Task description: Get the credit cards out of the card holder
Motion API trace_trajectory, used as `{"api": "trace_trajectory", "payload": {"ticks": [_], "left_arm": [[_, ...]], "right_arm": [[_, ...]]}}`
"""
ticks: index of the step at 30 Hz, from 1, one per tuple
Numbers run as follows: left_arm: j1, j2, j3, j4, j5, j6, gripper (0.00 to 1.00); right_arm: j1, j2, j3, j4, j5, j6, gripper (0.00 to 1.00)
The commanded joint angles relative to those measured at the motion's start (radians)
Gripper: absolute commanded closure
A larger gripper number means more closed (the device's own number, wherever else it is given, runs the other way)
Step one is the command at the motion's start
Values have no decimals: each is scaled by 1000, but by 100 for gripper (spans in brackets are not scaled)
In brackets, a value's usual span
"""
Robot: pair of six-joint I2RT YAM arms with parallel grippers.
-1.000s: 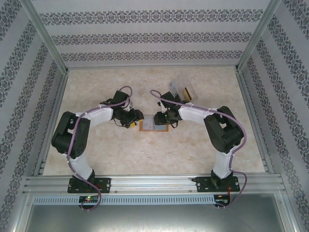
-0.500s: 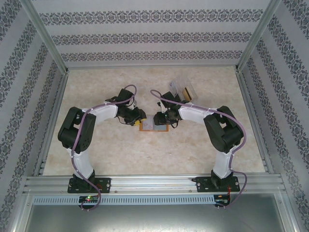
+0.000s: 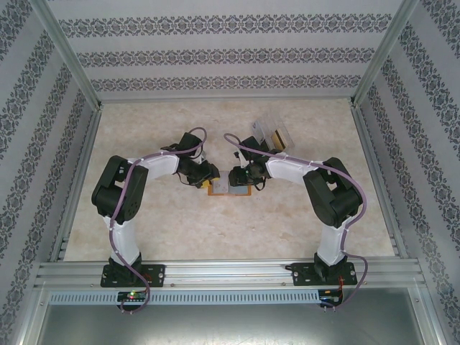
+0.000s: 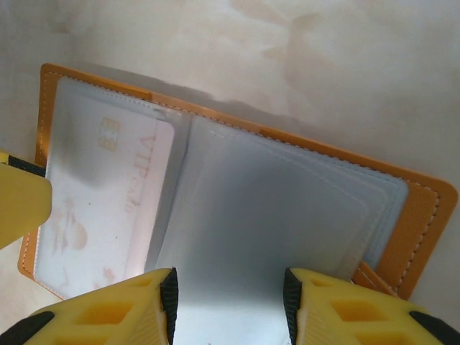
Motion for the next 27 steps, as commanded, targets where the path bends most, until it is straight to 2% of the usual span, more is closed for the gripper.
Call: {"api": "trace_trajectory", "payload": {"ticks": [1,5,23,27], "left_arm": [[-18,13,21,-12,37,18,63],[-18,8,19,-2,55,18,67],[-18,4,10,73,158,28,67],[-18,10,18,52,142,37,74]], "right_arm": [[-7,34,-15,-19,-16,-3,54],[-8,34,-17,-17,-12,-1,54],[-10,34,-20,-17,-11,2,54],[-13,23,-30,-2,-13,8,54]]}}
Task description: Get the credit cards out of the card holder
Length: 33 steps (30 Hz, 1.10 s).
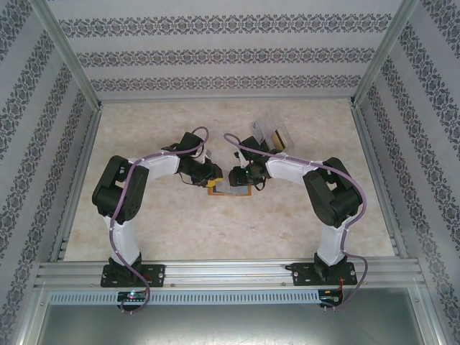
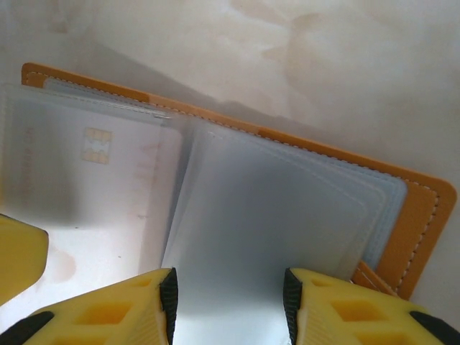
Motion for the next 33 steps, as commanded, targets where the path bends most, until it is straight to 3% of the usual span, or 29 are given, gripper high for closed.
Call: {"api": "trace_trajectory", "payload": {"ticks": [1,7,12,18,21,29,33], "left_arm": [[-11,9,22,-2,-1,34,78],[-9,-12,45,-111,-90,109,95],[6,-56,69,-247,-184,199,100],[18,-83,112,-299,-182,230,99],[18,-90,122,-291,-159,226,93],[-16,-68,116,-144,12,159,58],[-35,-42,116,-86,64,124,49]], "right_arm": [[-15,15,-33,1,-15,7,54],[-17,-44,-84,66,-22,17,54],[-29,-185,-201,197,-1,59,46],[-57,-301,-296,269,76,90,39],[-76,-332,-330,300,88,109,37],[-94,-352,-358,326,99,127,36],[-95,-355,-365,339,90,127,37]]}}
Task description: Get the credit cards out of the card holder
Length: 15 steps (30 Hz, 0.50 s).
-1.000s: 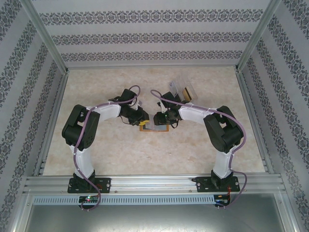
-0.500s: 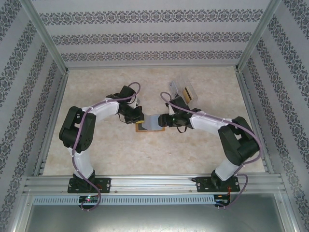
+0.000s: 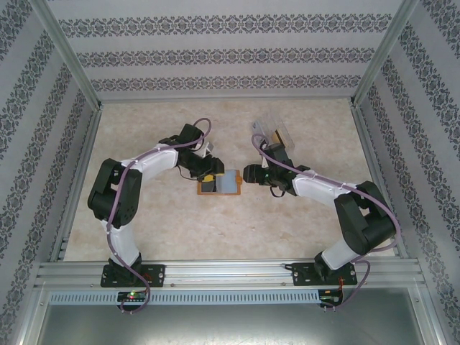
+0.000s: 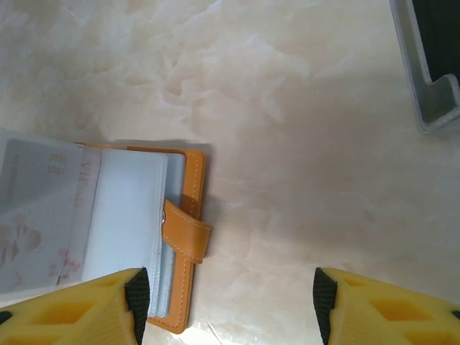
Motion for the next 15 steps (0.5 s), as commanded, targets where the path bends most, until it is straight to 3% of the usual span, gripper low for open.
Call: {"api": "trace_trajectory", "payload": {"ticks": [1,6,15], "left_arm": [[-22,16,11,86,85,-41,47],[-20,0,22,46,18,-25,43],[46,-92,-78,49,-119,-40,55]], "right_arm": [[-5,-30,-17,39,9,13,36],[-4,-35,-23,59,-12,5,38],[42,11,24,48,-56,-41,48]]}}
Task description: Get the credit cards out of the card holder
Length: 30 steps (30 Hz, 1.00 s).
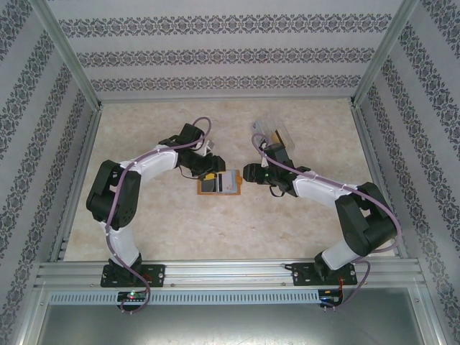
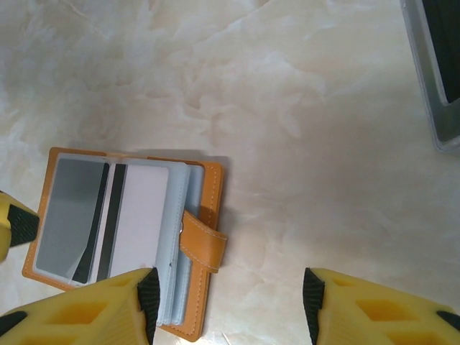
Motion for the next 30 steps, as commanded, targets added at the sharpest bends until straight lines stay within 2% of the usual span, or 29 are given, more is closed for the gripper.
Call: {"api": "trace_trajectory", "payload": {"ticks": [1,10,17,22,30], "left_arm": [[24,-43,-47,19,-55,-14,56],[24,8,-70,90,5,-53,62],[24,82,-45,114,91,-53,63],[23,99,-31,109,94,-51,63],[23,121,-21,103,97,-40,68]], "right_arm": [[39,32,44,0,-35,-33,50],[98,175,145,-29,-114,-21,70],[97,246,193,-85,-114,-6,70],[97,267,206,-91,-142,-4,71],[94,260,204,-99,-137,-13,79]]}}
